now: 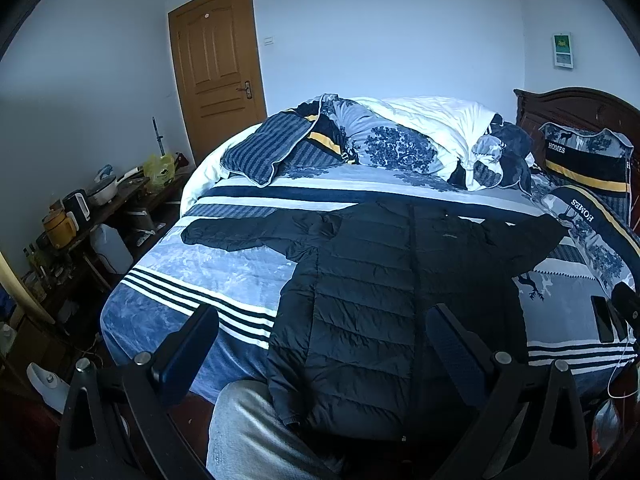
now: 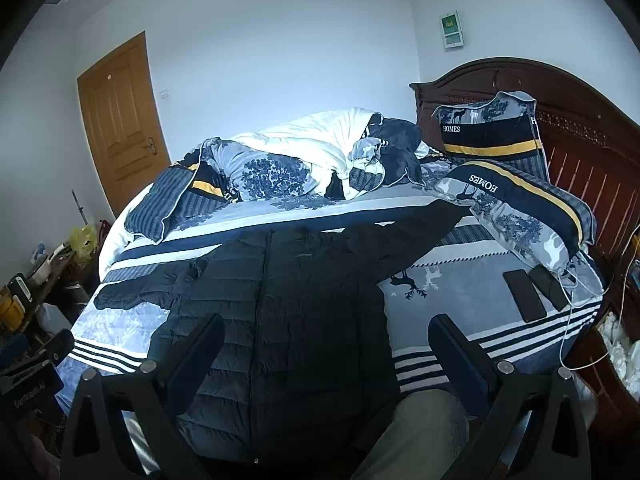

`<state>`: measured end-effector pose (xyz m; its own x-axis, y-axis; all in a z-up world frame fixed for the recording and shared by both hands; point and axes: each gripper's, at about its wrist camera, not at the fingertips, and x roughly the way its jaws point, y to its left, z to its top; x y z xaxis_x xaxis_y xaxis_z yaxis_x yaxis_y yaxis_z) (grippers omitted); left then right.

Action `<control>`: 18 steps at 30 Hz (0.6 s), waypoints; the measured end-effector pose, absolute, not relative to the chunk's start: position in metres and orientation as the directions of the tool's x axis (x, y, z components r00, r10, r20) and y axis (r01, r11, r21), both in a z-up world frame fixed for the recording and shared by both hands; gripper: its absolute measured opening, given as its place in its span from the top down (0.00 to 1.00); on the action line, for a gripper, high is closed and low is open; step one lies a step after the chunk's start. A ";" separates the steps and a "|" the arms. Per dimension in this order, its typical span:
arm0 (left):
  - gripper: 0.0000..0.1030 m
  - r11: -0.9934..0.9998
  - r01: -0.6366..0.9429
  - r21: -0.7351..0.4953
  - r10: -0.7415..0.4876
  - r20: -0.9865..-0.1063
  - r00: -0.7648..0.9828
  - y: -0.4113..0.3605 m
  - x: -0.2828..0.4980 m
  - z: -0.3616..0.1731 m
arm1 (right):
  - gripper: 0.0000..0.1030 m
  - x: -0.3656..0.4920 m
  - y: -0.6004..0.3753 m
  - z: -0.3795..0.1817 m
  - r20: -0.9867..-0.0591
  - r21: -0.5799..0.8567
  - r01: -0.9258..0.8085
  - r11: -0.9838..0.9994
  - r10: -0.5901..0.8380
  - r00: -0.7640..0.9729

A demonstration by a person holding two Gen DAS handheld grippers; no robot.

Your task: Fold large clothes

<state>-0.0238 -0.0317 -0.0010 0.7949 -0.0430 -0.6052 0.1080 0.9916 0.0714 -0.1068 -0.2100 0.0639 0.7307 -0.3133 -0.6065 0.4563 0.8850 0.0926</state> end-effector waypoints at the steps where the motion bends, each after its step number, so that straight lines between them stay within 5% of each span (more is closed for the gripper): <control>1: 0.00 0.992 0.107 0.070 -0.043 -0.606 0.794 -0.032 -0.024 -0.001 | 0.00 -0.107 -0.209 0.063 -0.606 0.092 0.456 0.885 -0.313 0.731; 18: 0.00 0.991 0.115 0.073 -0.048 -0.607 0.794 -0.033 -0.023 -0.002 | 0.00 -0.107 -0.210 0.064 -0.606 0.090 0.454 0.886 -0.313 0.731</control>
<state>-0.0226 -0.0328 -0.0023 0.7936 -0.0476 -0.6066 0.1151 0.9907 0.0727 -0.1066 -0.2101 0.0645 0.7312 -0.3129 -0.6062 0.4540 0.8864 0.0902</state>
